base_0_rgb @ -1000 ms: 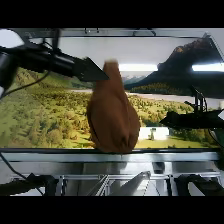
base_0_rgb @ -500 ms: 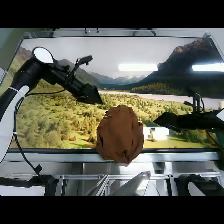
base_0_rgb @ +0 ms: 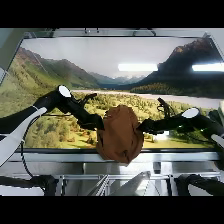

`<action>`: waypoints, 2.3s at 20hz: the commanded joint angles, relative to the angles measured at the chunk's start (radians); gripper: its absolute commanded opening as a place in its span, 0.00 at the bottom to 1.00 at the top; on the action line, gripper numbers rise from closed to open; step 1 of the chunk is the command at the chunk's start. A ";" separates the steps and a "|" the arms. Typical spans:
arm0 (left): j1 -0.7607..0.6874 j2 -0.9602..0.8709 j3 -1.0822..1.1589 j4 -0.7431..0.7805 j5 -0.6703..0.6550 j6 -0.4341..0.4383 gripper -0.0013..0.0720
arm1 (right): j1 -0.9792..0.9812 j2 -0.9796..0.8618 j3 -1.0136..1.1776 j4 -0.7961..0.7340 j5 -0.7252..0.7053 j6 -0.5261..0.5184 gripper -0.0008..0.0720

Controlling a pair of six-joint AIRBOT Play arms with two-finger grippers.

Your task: Fold the shirts.

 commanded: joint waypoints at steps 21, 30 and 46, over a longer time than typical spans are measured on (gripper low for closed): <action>0.526 0.754 0.322 -0.176 0.060 0.025 0.05 | -0.544 0.568 0.393 0.606 0.233 -0.130 0.04; 0.531 0.836 -0.008 -0.148 0.029 0.067 0.06 | -0.542 0.540 0.389 0.349 0.369 -0.056 0.05; 0.365 0.382 -0.090 0.110 -0.106 0.072 0.99 | -0.594 0.382 0.103 -0.292 0.282 0.082 0.84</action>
